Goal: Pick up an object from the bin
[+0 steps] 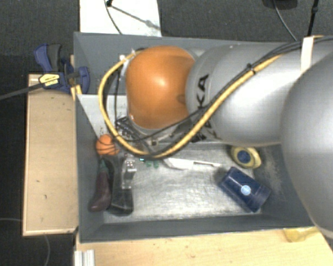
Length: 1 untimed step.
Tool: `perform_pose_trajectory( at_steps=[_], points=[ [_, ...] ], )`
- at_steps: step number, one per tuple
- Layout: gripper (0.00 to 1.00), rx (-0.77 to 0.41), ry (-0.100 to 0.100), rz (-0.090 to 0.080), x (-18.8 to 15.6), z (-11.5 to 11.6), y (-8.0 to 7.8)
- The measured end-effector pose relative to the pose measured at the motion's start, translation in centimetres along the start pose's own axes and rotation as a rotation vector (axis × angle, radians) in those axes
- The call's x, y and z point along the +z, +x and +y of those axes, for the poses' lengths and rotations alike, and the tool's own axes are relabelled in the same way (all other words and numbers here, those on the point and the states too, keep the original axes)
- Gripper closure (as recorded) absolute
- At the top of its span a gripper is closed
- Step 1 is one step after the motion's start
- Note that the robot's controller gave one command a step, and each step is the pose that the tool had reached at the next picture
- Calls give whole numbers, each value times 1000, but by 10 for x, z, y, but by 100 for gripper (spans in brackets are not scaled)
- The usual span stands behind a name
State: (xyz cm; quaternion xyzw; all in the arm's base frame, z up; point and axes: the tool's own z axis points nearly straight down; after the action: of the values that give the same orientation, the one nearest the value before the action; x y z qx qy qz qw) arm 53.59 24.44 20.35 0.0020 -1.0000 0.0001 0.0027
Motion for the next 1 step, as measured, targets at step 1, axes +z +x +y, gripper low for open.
perform_pose_trajectory(
  at_steps=[1],
  points=[
    [0,7,-2,-8,-4,-1,-2]
  ],
)
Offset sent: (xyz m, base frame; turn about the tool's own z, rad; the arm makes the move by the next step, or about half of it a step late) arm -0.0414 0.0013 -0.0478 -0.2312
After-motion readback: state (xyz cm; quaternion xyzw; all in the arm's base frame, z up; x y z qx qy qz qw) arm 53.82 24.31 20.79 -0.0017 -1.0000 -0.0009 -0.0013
